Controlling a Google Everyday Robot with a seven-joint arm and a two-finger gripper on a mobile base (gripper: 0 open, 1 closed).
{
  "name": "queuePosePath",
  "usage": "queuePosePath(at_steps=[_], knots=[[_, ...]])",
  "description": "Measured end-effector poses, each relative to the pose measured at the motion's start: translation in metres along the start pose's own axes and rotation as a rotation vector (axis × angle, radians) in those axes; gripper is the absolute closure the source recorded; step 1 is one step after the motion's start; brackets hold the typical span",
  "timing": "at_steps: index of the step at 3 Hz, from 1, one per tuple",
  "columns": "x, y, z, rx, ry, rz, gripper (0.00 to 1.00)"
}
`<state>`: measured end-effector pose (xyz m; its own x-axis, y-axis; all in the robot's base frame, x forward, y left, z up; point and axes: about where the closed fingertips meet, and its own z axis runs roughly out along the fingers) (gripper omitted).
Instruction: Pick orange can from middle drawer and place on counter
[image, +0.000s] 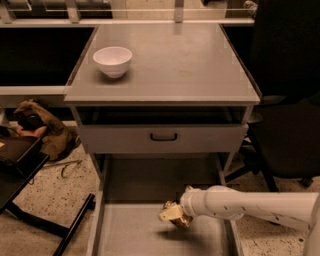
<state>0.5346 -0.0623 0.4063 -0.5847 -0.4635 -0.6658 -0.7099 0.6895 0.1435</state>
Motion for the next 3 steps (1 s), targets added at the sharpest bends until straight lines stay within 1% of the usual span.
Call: queuePosePath(at_steps=[1,2,3], knots=[[0.017,-0.007,-0.011,0.029,-0.004,0.024,0.00],[0.039,0.005,-0.014,0.009,0.009,0.036,0.00],[0.061,0.023,-0.008,-0.027,0.045,0.042,0.00]])
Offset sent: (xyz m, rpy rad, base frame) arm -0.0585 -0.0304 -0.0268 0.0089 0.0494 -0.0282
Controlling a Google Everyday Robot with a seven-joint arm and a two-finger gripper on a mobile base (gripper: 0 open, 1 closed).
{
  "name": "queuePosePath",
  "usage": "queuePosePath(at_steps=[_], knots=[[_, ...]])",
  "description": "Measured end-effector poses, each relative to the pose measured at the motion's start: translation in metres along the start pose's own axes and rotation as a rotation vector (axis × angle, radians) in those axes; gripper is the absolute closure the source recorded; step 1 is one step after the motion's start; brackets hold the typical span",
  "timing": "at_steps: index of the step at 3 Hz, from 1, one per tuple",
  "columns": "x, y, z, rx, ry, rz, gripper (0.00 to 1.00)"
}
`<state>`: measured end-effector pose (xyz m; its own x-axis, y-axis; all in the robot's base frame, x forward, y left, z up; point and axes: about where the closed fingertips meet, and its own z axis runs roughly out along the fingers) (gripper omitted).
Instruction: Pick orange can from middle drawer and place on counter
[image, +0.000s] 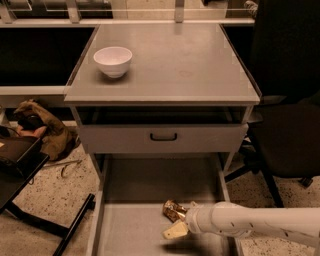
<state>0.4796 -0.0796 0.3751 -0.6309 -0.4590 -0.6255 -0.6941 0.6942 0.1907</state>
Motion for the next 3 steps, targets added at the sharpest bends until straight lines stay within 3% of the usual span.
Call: queuePosePath(at_steps=[1,2,3], knots=[[0.011,0.014,0.014,-0.034,0.034,-0.005,0.00],[0.010,0.023,0.034,-0.059,0.051,-0.018,0.19],[0.008,0.023,0.032,-0.059,0.051,-0.018,0.42]])
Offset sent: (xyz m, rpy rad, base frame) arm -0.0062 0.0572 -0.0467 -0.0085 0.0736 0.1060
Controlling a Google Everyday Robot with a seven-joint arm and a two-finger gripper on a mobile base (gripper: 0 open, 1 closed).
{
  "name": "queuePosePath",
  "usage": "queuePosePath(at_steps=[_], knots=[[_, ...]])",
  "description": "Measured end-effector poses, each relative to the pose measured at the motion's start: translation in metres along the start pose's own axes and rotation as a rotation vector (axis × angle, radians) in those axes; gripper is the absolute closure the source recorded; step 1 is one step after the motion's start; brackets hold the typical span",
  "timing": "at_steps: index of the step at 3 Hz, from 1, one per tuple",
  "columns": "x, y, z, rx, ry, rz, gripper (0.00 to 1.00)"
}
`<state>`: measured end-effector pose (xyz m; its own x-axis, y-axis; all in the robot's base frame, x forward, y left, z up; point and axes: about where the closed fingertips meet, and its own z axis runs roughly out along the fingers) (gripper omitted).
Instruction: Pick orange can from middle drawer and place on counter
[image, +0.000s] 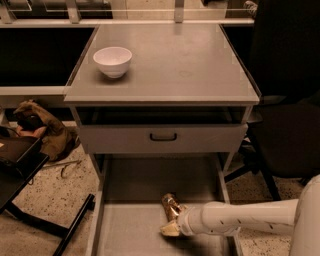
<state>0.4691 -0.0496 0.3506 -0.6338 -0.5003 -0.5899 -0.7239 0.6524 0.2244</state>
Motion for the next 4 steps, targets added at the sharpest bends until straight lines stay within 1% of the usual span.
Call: queuePosePath(at_steps=[2,3,4], knots=[[-0.0038,0.0014,-0.0049,0.000,0.000,0.000,0.88],[-0.0038,0.0014,-0.0049,0.000,0.000,0.000,1.00],[-0.0050,0.0019,-0.0065,0.000,0.000,0.000,1.00]])
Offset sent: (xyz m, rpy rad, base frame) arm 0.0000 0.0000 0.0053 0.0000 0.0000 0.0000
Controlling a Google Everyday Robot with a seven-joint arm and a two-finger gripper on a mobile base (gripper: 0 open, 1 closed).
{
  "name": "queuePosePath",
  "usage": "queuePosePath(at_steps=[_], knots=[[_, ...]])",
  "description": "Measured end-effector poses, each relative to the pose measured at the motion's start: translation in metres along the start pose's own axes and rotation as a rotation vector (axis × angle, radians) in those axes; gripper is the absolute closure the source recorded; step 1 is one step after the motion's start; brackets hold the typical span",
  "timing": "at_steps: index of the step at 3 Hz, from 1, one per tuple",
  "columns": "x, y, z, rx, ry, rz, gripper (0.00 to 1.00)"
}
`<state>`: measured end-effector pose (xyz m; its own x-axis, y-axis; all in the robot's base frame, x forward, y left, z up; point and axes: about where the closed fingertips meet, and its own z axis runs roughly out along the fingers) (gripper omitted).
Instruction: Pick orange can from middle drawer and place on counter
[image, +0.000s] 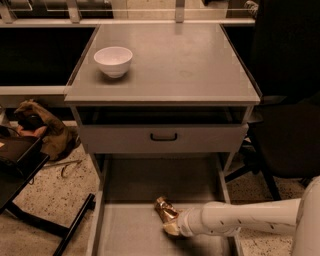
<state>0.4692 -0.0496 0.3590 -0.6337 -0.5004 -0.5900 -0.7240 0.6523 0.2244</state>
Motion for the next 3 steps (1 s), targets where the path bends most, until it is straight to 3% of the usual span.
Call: queuePosePath(at_steps=[1,2,3], knots=[[-0.027,-0.002,-0.022,-0.023,-0.017,-0.016,1.00],[-0.106,-0.012,-0.077,-0.042,-0.088,-0.052,1.00],[-0.160,-0.007,-0.119,-0.093,-0.109,-0.101,1.00]])
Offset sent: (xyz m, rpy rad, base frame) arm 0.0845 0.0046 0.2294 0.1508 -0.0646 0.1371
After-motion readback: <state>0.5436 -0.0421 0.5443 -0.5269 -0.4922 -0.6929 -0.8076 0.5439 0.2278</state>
